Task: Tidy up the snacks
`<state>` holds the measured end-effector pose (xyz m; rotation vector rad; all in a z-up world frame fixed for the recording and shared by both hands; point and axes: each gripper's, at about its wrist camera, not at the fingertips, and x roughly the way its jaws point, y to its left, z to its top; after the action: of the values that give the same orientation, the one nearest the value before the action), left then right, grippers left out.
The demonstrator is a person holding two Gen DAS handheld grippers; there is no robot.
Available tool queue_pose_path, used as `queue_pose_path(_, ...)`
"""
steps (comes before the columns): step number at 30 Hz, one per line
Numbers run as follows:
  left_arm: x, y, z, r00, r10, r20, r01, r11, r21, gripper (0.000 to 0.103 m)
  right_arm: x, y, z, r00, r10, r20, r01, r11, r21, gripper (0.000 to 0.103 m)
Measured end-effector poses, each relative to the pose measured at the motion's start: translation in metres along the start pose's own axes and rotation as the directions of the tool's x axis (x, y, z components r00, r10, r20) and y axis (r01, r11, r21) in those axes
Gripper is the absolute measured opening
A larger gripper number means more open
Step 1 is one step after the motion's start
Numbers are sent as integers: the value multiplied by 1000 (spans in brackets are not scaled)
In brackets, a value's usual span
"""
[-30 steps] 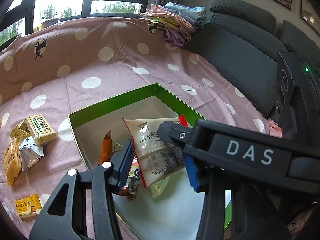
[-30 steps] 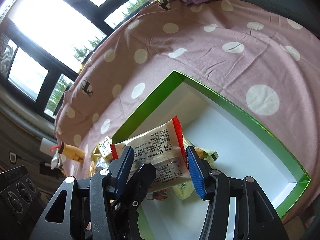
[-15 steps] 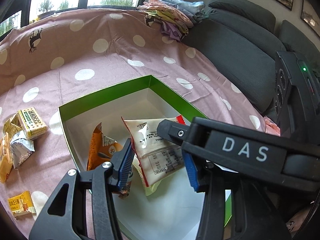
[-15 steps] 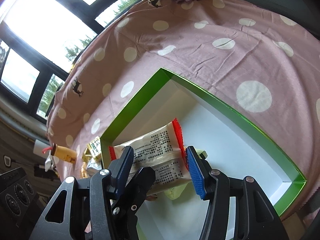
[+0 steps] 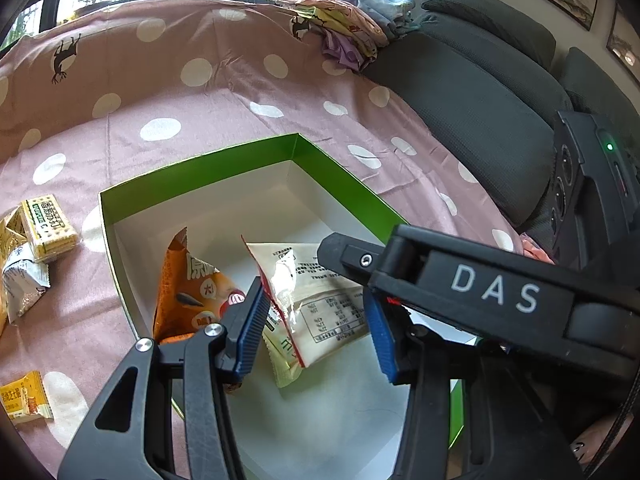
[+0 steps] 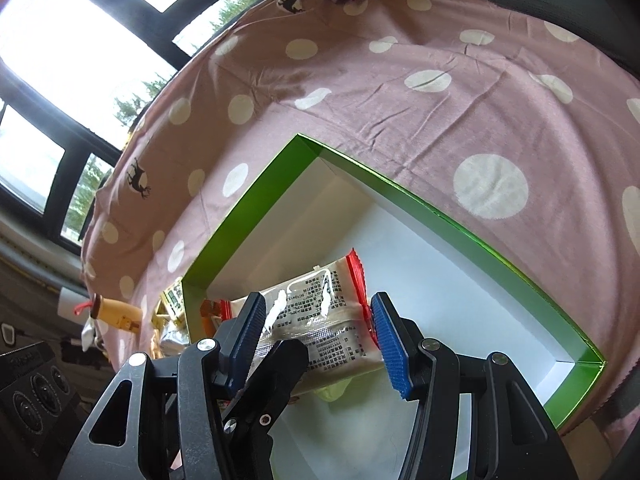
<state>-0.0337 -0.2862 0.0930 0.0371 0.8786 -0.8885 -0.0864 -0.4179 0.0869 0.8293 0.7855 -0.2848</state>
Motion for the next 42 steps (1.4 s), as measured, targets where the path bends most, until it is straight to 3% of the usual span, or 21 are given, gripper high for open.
queue_pose_path(19,7,-1,0,999,-46,-23,45,999,-16,47,2,-5,0,999,-38,-4,38,999,30,57)
queue_pose_path(30,-11,8,0,998,-69,14,70,997,-46,49,-3,-4,1,999,-43,17,42,998,41,57)
queue_pose_path(36,-41,22,-2,998,-30,59,33,998,-52,56,-17,-2,2,994,-61,91,56,997,55,57)
queue_pose_path(39,-67,38,-2,996,39,79,-34,997,-64,60,-23,5,1,990,-62,127,57,997,43,57)
queue_pose_path(42,-104,62,-8,982,124,143,-111,989,-95,70,-26,17,-1,986,-60,154,58,998,19,57)
